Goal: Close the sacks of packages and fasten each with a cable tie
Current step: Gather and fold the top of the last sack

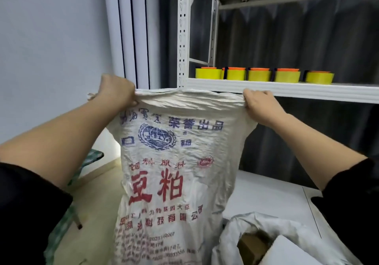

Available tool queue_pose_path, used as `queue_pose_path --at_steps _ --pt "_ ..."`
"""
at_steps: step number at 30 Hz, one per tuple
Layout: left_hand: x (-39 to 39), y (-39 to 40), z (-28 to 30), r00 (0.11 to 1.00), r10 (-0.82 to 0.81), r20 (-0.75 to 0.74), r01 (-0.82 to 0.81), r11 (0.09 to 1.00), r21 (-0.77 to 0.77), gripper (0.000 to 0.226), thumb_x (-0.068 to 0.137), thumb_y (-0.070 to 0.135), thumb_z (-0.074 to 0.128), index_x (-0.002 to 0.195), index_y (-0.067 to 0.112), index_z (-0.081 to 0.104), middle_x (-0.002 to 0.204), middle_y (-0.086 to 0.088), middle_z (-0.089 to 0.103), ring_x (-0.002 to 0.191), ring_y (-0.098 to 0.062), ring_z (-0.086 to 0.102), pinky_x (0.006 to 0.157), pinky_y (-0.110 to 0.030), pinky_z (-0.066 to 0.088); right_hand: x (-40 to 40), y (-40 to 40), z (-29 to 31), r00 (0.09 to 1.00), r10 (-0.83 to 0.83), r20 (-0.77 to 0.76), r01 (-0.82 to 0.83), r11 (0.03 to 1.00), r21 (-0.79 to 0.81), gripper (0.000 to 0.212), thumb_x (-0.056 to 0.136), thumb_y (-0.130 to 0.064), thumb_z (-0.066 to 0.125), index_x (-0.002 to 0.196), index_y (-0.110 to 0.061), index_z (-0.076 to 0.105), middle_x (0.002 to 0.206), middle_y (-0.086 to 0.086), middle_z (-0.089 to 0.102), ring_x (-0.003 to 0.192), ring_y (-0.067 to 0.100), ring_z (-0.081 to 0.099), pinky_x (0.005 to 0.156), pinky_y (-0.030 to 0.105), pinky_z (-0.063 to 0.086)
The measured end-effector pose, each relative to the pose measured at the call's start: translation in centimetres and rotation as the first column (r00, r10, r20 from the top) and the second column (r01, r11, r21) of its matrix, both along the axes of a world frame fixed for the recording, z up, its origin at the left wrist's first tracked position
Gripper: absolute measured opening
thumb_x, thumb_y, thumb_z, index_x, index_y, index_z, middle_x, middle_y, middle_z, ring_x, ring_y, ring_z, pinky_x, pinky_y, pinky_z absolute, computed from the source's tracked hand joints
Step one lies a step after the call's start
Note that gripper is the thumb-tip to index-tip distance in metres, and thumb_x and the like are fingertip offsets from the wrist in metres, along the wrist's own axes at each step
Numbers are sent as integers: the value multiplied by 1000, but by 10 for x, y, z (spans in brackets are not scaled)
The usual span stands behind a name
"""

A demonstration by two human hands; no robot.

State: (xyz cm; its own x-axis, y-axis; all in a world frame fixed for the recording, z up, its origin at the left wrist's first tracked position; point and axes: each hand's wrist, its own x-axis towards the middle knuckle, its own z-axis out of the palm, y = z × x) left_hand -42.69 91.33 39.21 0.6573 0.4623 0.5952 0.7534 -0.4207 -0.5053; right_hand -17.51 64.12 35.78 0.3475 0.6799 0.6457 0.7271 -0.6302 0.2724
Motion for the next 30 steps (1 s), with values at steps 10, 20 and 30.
queue_pose_path --at_steps 10,20,30 --pt "53 -62 -39 799 -548 249 566 546 -617 73 80 60 60 139 25 36 142 0 45 125 -21 47 98 -36 38 -25 25 10 958 158 -241 -161 987 7 21 85 -28 63 84 -18 45 92 0 53 80 21 47 63 32 32" --pt "67 -77 -37 737 -675 -42 670 737 -90 8 94 11 42 102 11 40 97 -12 57 79 -32 56 58 -36 34 -36 -5 17 738 224 -636 -329 943 -50 35 94 -50 49 89 -16 55 84 0 59 77 17 54 69 34 40" --pt "76 -82 -53 535 -797 279 844 488 -224 18 95 32 48 98 14 48 88 -7 61 82 -29 56 61 -35 37 -31 -6 -19 920 382 93 -389 917 89 23 78 4 61 99 -3 53 82 11 55 47 36 46 44 32 35"
